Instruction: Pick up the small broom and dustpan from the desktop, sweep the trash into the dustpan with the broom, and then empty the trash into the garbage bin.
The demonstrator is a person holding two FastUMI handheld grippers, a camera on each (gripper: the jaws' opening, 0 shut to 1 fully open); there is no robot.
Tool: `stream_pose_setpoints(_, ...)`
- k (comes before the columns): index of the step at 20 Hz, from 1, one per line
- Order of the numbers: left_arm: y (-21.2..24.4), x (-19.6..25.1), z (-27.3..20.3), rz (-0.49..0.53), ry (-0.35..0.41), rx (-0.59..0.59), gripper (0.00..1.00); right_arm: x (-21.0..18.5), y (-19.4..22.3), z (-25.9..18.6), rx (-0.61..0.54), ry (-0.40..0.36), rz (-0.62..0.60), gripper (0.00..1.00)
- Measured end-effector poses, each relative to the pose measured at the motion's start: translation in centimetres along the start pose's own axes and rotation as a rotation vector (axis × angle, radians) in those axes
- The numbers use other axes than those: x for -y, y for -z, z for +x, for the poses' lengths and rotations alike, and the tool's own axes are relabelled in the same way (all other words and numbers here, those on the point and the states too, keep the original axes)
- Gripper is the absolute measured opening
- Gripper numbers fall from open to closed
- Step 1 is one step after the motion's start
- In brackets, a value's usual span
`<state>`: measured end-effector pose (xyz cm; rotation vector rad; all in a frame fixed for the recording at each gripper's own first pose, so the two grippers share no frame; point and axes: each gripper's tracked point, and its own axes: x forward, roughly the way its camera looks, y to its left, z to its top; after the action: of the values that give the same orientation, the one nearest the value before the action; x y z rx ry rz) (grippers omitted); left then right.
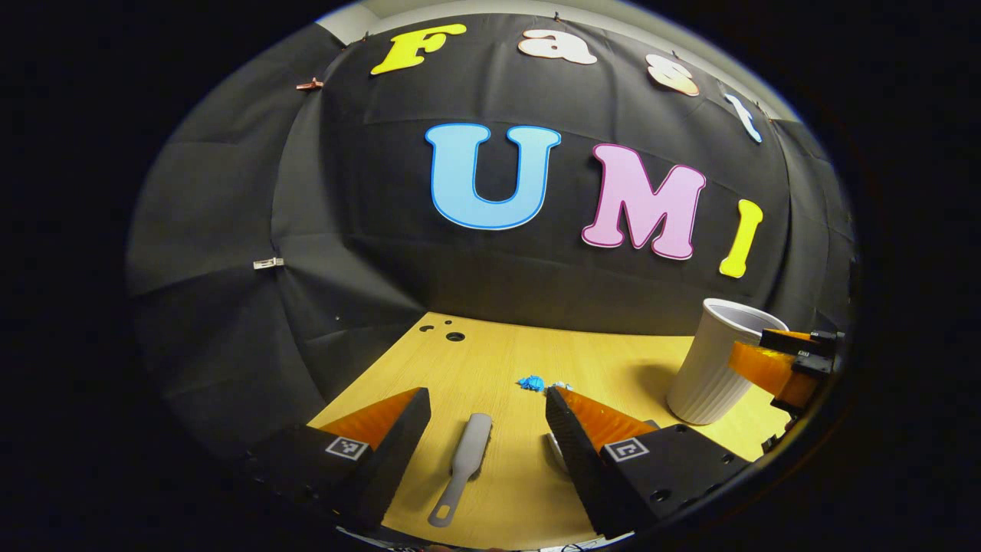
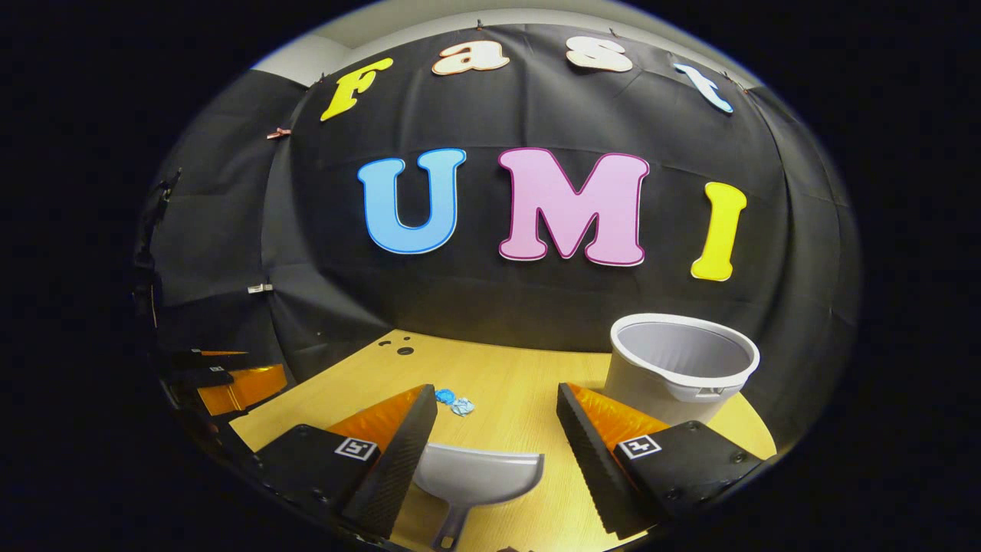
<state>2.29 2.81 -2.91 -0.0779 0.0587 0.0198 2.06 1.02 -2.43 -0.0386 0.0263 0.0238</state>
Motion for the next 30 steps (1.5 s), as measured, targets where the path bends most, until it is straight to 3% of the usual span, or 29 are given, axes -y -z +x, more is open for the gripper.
stream_pose_setpoints(7, 2.3, 0.0, 1.8, -0.062, 0.020, -0.099, 0.96, -0.2, 1.3, 1.0, -0.033, -0.021, 0.007, 0.98)
stream_pose_setpoints(16, 11.9, -3.0, 4.2, -0.098, -0.029, -0.425, 0.96, 1.3, 3.8, 2.1, -0.079, -0.008, 0.022, 0.98)
stream_pose_setpoints(21, 16.4, -4.2, 4.7, -0.024, -0.020, -0.615, 0.96, 2.2, 6.3, 2.1, -0.133, -0.010, 0.060, 0.98)
stream_pose_setpoints(22, 17.2, -4.1, 4.9, -0.018, -0.010, -0.655, 0.92, 2.4, 6.7, 2.1, -0.145, -0.014, 0.069, 0.98)
stream_pose_setpoints(23, 17.8, -4.0, 5.0, -0.010, 0.003, -0.691, 0.96, 2.6, 7.0, 2.0, -0.152, -0.011, 0.068, 0.98)
stream_pose_setpoints(30, 21.7, -4.7, 7.1, 0.107, 0.031, -0.982, 0.96, 4.7, 8.3, 0.2, -0.191, 0.027, 0.120, 0.96)
